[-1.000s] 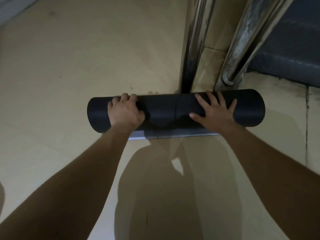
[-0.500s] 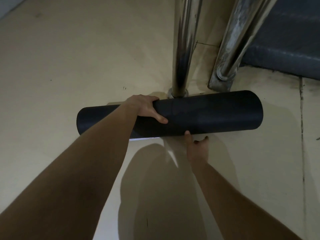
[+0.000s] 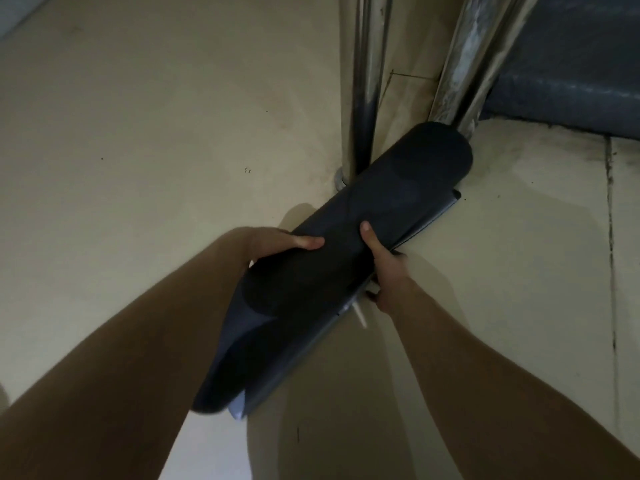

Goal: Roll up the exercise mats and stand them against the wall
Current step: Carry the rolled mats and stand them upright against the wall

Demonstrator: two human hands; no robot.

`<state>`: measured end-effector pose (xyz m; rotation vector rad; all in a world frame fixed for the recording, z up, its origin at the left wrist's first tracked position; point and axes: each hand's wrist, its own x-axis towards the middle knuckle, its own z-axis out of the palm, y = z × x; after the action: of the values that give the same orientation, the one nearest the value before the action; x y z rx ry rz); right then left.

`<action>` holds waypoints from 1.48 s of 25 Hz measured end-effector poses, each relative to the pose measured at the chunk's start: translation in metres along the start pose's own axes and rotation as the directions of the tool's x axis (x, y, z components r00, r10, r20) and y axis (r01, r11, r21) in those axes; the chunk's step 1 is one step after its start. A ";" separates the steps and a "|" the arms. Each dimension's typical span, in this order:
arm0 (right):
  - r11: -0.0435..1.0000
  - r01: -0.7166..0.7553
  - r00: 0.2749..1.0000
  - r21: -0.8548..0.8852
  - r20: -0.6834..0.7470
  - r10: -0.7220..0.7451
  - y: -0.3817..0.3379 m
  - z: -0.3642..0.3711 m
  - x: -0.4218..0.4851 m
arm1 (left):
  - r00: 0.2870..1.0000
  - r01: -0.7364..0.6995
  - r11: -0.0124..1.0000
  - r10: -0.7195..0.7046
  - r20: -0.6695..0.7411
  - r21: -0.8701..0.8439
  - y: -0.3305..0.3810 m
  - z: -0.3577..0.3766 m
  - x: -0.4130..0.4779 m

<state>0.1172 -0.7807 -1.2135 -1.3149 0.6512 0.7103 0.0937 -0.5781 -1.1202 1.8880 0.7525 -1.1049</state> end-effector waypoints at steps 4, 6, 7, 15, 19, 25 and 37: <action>0.997 0.064 0.997 -0.046 -0.032 -0.066 0.034 0.007 -0.053 | 0.990 -0.076 0.976 0.049 -0.132 -0.204 -0.048 0.050 -0.022; 0.993 0.077 0.996 -0.087 -0.047 -0.081 0.048 0.003 -0.099 | 0.983 -0.106 0.950 0.056 -0.176 -0.293 -0.079 0.078 -0.057; 0.987 0.076 0.996 -0.143 -0.040 -0.083 0.051 0.001 -0.127 | 0.985 -0.114 0.926 0.059 -0.160 -0.361 -0.094 0.092 -0.081; 0.749 0.197 0.958 -0.633 0.286 -0.011 0.012 0.100 -0.347 | 0.942 -0.228 0.356 -0.155 -0.298 -0.906 -0.191 0.107 -0.343; 0.680 0.276 0.809 -0.679 0.546 0.217 0.015 0.239 -0.481 | 0.857 -0.360 0.150 -0.336 -0.390 -0.921 -0.279 0.051 -0.487; 0.522 0.449 0.664 -0.725 0.662 0.349 0.058 0.450 -0.646 | 0.733 -0.518 0.032 -0.499 -0.462 -0.855 -0.425 -0.051 -0.649; 0.409 0.632 0.531 -0.658 0.752 0.390 0.117 0.810 -0.702 | 0.622 -0.646 -0.016 -0.591 -0.514 -0.763 -0.620 -0.313 -0.692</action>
<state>-0.3938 -0.0325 -0.6302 -1.6997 -0.9105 1.5583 -0.5759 -0.0635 -0.6213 0.7367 1.4437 0.6982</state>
